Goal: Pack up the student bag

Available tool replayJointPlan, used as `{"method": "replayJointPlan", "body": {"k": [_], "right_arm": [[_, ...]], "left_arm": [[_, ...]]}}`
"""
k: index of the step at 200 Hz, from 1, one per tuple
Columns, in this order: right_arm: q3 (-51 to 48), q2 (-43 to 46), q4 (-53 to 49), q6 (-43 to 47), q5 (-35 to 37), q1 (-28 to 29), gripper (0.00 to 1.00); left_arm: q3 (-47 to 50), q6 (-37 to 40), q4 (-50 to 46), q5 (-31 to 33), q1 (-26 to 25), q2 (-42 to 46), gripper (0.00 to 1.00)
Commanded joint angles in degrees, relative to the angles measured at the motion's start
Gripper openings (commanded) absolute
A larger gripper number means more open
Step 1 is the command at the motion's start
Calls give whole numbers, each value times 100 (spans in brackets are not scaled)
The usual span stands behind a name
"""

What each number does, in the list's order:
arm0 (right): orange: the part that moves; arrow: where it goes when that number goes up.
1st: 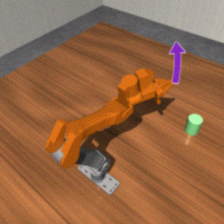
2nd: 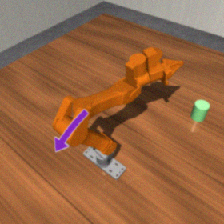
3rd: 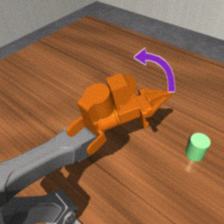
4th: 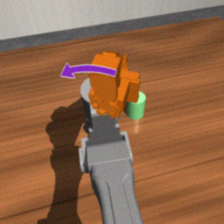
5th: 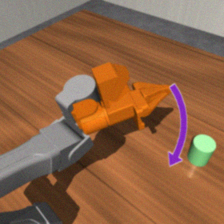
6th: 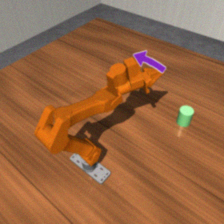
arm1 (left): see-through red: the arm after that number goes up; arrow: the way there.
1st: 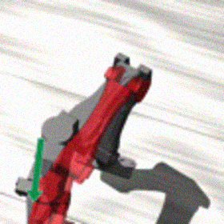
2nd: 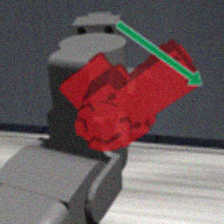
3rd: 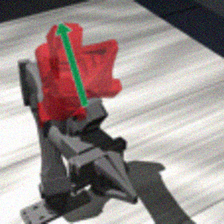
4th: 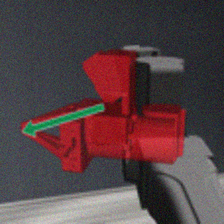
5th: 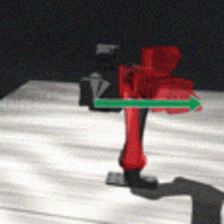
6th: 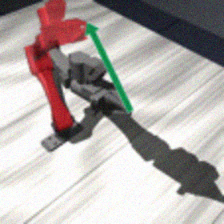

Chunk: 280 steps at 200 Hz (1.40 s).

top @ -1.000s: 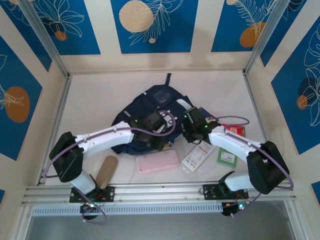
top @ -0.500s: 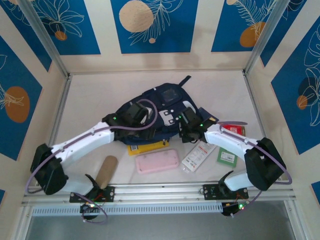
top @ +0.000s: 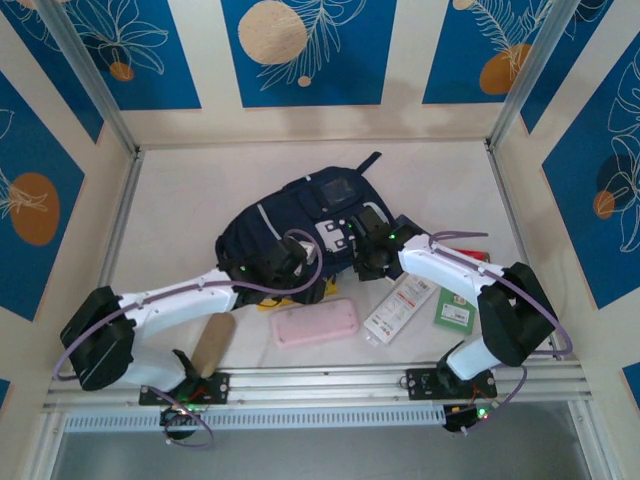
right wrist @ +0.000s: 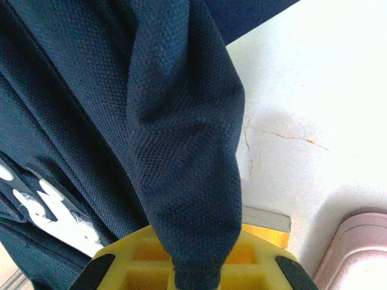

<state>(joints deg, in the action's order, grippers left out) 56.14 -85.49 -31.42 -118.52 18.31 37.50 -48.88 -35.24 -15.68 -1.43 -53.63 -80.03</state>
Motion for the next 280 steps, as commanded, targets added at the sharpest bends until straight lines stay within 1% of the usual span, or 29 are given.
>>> {"method": "replayJointPlan", "body": {"k": [1, 44, 63, 82, 100, 116, 131, 159, 176, 202, 243, 280], "right_arm": [[213, -2, -128, -908, -309, 74, 0], [213, 3, -90, -981, -431, 100, 0], [222, 12, -93, -1033, -459, 105, 0], [272, 50, -150, -1020, -396, 105, 0], [310, 84, -254, -1011, -344, 101, 0], [316, 53, -234, -1102, -347, 91, 0], [335, -29, -159, -1304, -337, 83, 0], [606, -216, -198, -1406, -374, 4, 0], [676, -244, -163, -1465, -391, -13, 0], [758, -279, -139, -1490, -434, -10, 0], [723, -207, -141, -1578, -442, -14, 0], [714, -161, -180, -1617, -378, -14, 0]], "left_arm": [[56, -200, 662, 59, -68, -241, 57], [-40, -345, 971, 385, -95, -646, 59], [-81, -475, 921, 578, -104, -745, 59], [-69, -563, 722, 1022, -113, -633, 61], [-125, -530, 310, 1692, -100, -413, 61], [-189, -439, 110, 1985, -92, -259, 61], [-196, -477, 177, 1763, -95, -75, 60], [25, -940, 489, 1146, -104, 394, 61], [98, -1030, 429, 1110, -109, 564, 62], [198, -998, 370, 1277, -113, 562, 62], [331, -1133, 767, 879, -154, 216, 56], [439, -1160, 813, 864, -240, 252, 54]]}}
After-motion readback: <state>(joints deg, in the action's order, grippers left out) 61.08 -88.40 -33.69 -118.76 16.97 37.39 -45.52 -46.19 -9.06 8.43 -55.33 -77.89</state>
